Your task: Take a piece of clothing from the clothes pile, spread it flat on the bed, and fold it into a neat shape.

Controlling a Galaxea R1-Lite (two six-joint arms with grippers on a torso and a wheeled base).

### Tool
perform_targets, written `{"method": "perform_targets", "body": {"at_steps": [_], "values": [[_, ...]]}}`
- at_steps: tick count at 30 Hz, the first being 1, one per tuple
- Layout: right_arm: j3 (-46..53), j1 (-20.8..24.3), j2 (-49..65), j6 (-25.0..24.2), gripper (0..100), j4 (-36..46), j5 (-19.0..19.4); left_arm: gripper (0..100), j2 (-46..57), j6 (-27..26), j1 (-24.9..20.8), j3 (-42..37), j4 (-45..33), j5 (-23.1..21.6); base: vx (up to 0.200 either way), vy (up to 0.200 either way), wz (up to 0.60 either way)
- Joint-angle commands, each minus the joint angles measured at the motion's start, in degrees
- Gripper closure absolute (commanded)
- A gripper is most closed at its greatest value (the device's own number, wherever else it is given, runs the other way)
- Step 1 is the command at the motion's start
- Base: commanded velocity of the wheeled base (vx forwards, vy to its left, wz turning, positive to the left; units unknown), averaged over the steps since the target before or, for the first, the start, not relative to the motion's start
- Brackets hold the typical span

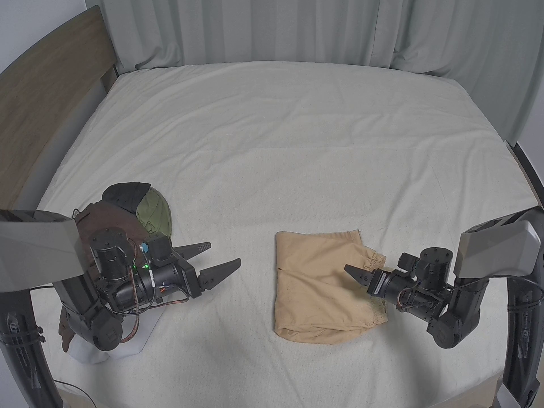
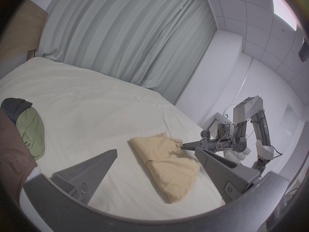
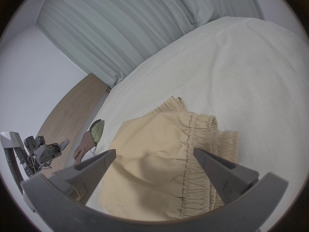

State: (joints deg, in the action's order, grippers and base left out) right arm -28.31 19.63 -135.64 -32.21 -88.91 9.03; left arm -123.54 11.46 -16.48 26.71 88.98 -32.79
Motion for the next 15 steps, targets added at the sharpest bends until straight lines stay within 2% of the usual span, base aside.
{"method": "perform_targets", "body": {"at_steps": [1, 10, 12, 15], "values": [[-0.9, -0.1, -2.3, 0.0, 0, 0.0, -0.2, 0, 0.0, 0.0, 0.0, 0.0, 0.1, 0.0, 0.000, 0.000, 0.00], [0.6, -0.1, -0.4, 0.0, 0, 0.0, -0.1, 0, -0.1, 0.0, 0.0, 0.0, 0.1, 0.0, 0.000, 0.000, 0.00], [5.1, -0.1, 4.5, 0.7, 0, 0.1, 1.3, 0, -0.1, 0.0, 0.0, -0.1, 0.2, 0.0, 0.000, 0.000, 0.00], [10.1, -0.6, 8.6, 3.8, 0, 0.2, 5.5, 0, -0.1, 0.0, 0.0, -0.1, 0.1, 0.0, 0.000, 0.000, 0.00]]}}
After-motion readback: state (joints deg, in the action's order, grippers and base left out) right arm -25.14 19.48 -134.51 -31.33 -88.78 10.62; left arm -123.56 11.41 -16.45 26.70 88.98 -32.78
